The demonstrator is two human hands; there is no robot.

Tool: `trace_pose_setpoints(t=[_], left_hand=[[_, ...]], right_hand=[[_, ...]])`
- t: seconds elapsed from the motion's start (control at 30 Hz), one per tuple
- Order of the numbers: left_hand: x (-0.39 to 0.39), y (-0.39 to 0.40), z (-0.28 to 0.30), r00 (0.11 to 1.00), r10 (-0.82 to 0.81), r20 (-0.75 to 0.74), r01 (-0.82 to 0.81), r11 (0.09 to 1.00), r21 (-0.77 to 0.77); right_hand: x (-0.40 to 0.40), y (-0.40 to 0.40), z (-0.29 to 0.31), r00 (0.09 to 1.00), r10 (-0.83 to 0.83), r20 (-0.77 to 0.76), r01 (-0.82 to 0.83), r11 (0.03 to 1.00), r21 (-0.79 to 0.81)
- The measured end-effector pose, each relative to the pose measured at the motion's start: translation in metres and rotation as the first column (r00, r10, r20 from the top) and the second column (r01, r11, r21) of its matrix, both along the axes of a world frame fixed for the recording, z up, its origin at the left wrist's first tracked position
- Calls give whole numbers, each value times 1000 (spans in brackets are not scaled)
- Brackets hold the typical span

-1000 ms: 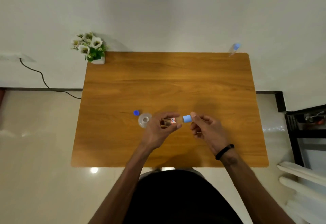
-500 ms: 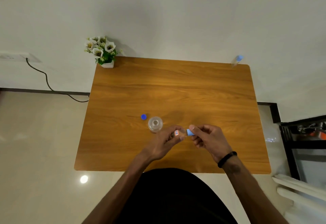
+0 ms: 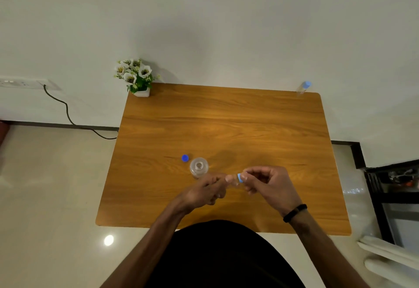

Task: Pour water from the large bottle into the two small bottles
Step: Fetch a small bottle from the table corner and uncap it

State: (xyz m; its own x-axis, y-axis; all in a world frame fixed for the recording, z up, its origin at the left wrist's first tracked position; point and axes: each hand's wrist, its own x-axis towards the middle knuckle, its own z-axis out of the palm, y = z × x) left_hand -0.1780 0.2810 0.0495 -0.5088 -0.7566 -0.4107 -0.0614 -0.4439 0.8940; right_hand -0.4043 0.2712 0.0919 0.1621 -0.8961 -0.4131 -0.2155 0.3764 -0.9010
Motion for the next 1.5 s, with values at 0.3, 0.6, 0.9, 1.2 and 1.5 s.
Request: trace_pose_setpoints(t=[0.3,0.6,0.9,1.2,1.5], left_hand=[[-9,-1,12,991,129,-18,-129,991,37],[-20,5,12,985,156,69,-154,988,-28],[-31,10,12,974,183,136,-186,983,7],[-40,13,25,973,172,153,-176,984,14],[-31,20,26,970,233,72,-240,965,102]], right_hand=[[-2,-29,17,992,118,45,-122,988,91],[-8,-32,7,961,244,-129,-224,963,151],[-27,-39,16,941,315,-119,-308,948,78],[-40,-42,16,916,361,-173,-366,930,-1],[-40,-52,8,927,320,-196,-337,940,-60]])
